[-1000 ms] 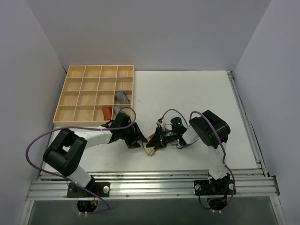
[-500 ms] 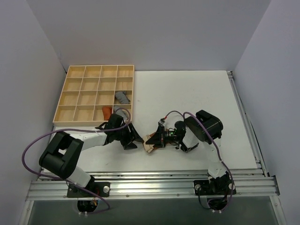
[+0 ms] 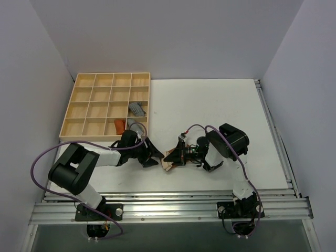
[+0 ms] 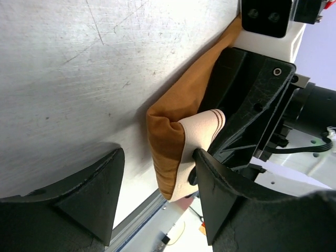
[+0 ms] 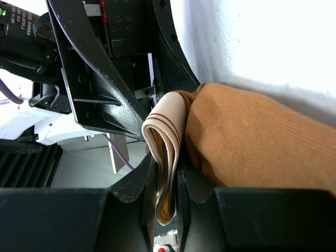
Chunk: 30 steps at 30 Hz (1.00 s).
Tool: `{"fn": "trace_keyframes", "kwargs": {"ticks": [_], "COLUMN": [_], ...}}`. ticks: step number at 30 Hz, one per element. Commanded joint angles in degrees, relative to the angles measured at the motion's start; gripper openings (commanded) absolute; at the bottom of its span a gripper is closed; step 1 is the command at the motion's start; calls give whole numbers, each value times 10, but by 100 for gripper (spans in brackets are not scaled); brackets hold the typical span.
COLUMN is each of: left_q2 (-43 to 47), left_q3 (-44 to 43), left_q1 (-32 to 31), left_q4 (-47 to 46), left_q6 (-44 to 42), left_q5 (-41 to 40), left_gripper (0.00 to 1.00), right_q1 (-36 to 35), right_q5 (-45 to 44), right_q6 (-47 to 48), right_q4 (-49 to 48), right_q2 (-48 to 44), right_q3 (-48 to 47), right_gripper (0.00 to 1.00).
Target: Roll the underwear
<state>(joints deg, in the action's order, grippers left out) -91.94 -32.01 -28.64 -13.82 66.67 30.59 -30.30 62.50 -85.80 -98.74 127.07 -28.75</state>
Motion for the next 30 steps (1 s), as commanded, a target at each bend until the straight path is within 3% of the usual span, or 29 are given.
{"fn": "trace_keyframes", "kwargs": {"ticks": [1,7,11,12,15,18,22,30], "left_q2": [-18,-39,-39,-37,-30,-19,-6,40], "left_q3": [12,12,4,4,2,0,-12,-53], "left_q1": [-7,-22,-32,-32,-32,-32,-32,-32], "left_q4": [-87,-132,-129,-126,-104,-81,-39,137], "left_q6": [32,56,56,56,50,45,37,-2], "left_q5": [10,12,4,1,-6,-18,-32,-89], "left_gripper": [65,58,39,28,13,2,2,2], "right_q1": [2,1,0,-1,-2,1,7,15], "right_q5": [-15,-14,-15,-16,-17,-22,-38,-69], "right_q6": [-83,-83,-82,-82,-81,-82,-86,-43], "right_q4": [-164,-165,-164,-165,-164,-165,-164,-67], "right_q2": [61,61,64,64,63,61,42,-23], "right_q3": [48,50,55,57,63,70,81,83], "right_gripper": [0,0,0,0,0,0,17,24]}}
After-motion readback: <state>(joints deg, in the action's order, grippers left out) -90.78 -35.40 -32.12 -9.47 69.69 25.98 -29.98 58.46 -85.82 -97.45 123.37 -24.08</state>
